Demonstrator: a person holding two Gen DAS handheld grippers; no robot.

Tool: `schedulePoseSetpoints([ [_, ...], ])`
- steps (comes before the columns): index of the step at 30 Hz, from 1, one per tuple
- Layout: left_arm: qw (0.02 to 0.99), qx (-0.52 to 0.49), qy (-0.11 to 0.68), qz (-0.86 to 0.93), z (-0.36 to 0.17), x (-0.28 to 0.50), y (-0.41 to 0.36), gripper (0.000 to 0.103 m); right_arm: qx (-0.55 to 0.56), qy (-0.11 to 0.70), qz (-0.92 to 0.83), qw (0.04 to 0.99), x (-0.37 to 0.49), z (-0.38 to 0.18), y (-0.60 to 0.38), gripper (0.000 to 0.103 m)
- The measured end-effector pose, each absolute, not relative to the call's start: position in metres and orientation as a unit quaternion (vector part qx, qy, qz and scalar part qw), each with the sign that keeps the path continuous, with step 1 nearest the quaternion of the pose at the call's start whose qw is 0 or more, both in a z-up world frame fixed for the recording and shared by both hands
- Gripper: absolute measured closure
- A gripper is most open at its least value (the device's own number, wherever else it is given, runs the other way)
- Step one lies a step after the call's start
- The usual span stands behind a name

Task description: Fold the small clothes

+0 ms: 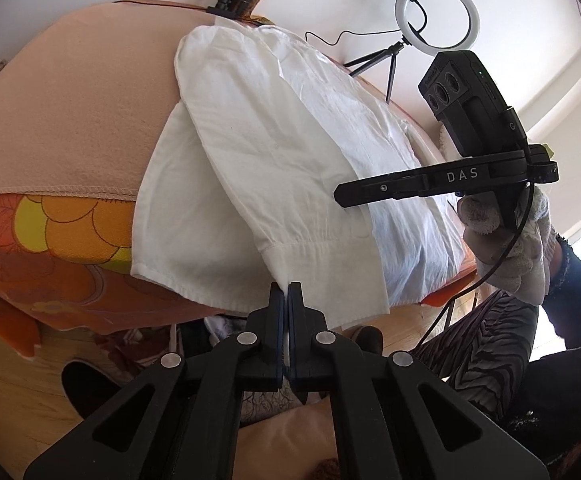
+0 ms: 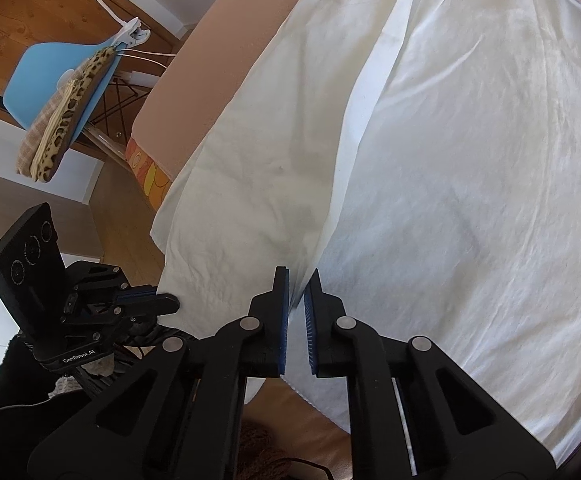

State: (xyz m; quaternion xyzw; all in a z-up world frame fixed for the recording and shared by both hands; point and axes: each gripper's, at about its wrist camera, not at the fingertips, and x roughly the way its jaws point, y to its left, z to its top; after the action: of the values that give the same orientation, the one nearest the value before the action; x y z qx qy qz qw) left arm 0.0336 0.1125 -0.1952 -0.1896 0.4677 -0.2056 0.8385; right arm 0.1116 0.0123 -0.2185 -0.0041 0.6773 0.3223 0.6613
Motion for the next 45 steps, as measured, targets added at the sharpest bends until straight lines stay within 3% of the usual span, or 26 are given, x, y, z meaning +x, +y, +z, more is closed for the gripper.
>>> schedulePoseSetpoints([
  [6,0.856,-0.187,0.441,-0.192,-0.158,0.026,0.137,0.103,-0.003,0.658,0.348,0.668,0.104,-0.204,0.035,0.096],
  [14,0.841,-0.173,0.484,-0.166,-0.185,0.032,0.134,0.101,-0.06,0.675,0.312,0.666,0.101,-0.221,0.036,0.096],
  [16,0.845,-0.162,0.488,-0.148,-0.182,0.033,0.135,0.092,-0.077,0.671,0.316,0.667,0.099,-0.217,0.034,0.096],
  [20,0.86,-0.185,0.459,-0.121,-0.173,0.035,0.153,0.086,-0.089,0.646,0.316,0.69,0.101,-0.197,0.027,0.091],
  [21,0.86,-0.188,0.46,-0.116,-0.174,0.037,0.156,0.08,-0.082,0.638,0.317,0.697,0.103,-0.191,0.025,0.085],
  [22,0.859,-0.186,0.464,-0.109,-0.176,0.04,0.157,0.064,-0.077,0.629,0.32,0.704,0.106,-0.185,0.024,0.079],
  [23,0.859,-0.184,0.467,-0.103,-0.179,0.042,0.158,0.058,-0.076,0.619,0.321,0.712,0.109,-0.18,0.026,0.067],
  [24,0.857,-0.185,0.469,-0.103,-0.181,0.045,0.158,0.058,-0.082,0.609,0.322,0.721,0.112,-0.175,0.029,0.062],
  [37,0.835,-0.226,0.486,-0.128,-0.199,0.059,0.155,0.061,-0.185,0.593,0.323,0.714,0.102,-0.214,0.064,0.062],
  [39,0.832,-0.232,0.485,-0.137,-0.2,0.06,0.154,0.07,-0.193,0.595,0.32,0.712,0.096,-0.218,0.059,0.062],
  [40,0.832,-0.23,0.486,-0.139,-0.2,0.062,0.153,0.082,-0.19,0.597,0.322,0.709,0.095,-0.219,0.058,0.062],
  [45,0.841,-0.218,0.476,-0.141,-0.2,0.065,0.147,0.099,-0.166,0.609,0.324,0.704,0.102,-0.22,0.052,0.062],
])
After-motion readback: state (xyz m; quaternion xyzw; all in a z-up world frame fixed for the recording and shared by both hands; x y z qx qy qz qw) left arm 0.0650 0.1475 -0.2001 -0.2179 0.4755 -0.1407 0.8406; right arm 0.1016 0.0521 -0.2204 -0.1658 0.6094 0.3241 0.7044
